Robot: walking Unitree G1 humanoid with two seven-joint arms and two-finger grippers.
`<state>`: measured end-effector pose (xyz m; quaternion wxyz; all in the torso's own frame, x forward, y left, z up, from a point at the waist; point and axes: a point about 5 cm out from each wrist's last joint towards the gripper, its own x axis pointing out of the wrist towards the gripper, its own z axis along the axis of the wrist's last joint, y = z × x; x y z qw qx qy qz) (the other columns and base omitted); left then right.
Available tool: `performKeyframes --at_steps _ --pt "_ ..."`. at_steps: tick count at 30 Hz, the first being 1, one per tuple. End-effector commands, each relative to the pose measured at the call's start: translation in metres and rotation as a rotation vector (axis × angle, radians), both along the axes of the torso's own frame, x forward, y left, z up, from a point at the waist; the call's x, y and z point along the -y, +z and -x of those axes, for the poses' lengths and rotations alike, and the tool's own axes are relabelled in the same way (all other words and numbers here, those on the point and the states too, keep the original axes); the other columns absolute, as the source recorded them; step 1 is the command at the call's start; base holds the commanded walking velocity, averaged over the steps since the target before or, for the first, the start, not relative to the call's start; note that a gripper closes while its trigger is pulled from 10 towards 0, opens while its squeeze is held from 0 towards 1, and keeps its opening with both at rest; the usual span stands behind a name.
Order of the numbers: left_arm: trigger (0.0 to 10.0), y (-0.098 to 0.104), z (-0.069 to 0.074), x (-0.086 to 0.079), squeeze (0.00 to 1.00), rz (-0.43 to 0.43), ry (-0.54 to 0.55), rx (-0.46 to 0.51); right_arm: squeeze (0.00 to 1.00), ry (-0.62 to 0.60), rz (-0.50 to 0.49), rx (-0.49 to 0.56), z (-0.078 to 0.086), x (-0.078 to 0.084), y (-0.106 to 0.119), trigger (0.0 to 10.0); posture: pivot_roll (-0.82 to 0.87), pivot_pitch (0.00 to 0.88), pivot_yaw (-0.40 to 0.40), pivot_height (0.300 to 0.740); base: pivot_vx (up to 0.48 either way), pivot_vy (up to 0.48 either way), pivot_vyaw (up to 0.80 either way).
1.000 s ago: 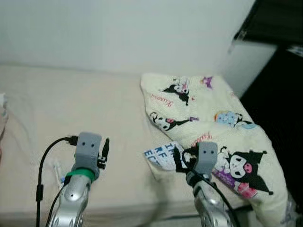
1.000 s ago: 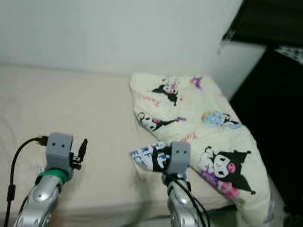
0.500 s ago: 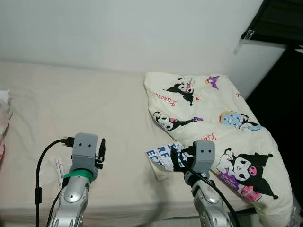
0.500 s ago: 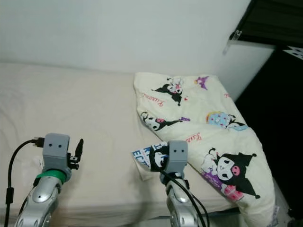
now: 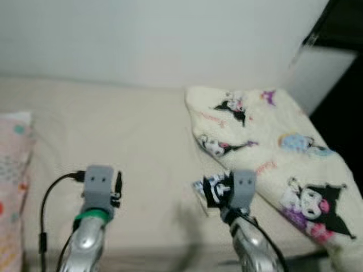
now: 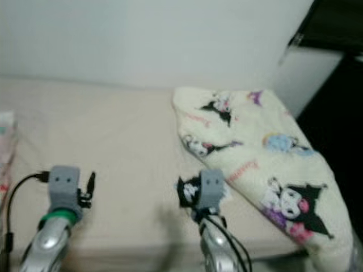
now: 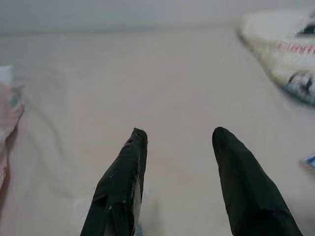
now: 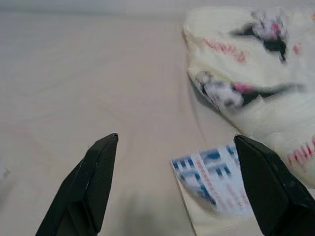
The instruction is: Clean up the room
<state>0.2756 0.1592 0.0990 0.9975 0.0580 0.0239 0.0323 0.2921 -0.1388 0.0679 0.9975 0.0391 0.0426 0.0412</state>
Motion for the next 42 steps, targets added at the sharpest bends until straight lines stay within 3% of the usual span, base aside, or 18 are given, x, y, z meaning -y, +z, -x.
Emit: performKeyframes --at_steps 1,8,15,21,26,33,42 --pt "10.0 -0.009 0.003 -0.005 0.00 -0.006 0.016 -0.044 0.00 -0.004 -0.012 -0.016 0.002 -0.001 -0.003 10.0 0.06 0.057 -0.050 0.740 0.000 0.255 0.00" --pt "10.0 -0.012 0.002 -0.006 0.00 -0.054 0.012 -0.069 0.00 -0.010 -0.015 -0.018 0.005 -0.001 -0.004 10.0 0.05 0.063 -0.044 0.740 0.000 0.073 0.00" --pt "10.0 -0.011 0.002 -0.004 0.00 -0.042 -0.002 -0.069 0.00 -0.014 -0.014 -0.020 0.007 -0.001 -0.004 10.0 0.04 0.073 -0.044 0.740 0.000 0.000 0.00" --pt "10.0 -0.020 0.003 0.002 0.00 -0.052 -0.063 -0.118 0.00 -0.016 -0.016 -0.025 0.007 -0.001 -0.006 10.0 0.04 0.080 -0.043 0.740 0.000 0.000 0.00" --pt "10.0 -0.034 0.007 0.004 0.00 -0.108 -0.135 -0.171 0.00 -0.024 -0.021 -0.028 0.008 -0.002 -0.006 10.0 0.04 0.082 -0.042 0.730 0.000 0.000 0.00" --pt "10.0 -0.053 0.015 -0.010 0.00 -0.167 -0.115 -0.239 0.00 -0.029 -0.019 -0.039 0.011 -0.001 -0.010 10.0 0.04 0.086 -0.041 0.700 0.000 0.000 0.00" --pt "10.0 -0.054 0.013 -0.014 0.00 -0.175 -0.114 -0.244 0.00 -0.028 -0.022 -0.043 0.010 -0.002 -0.010 10.0 0.04 0.092 -0.039 0.675 0.000 0.000 0.00"
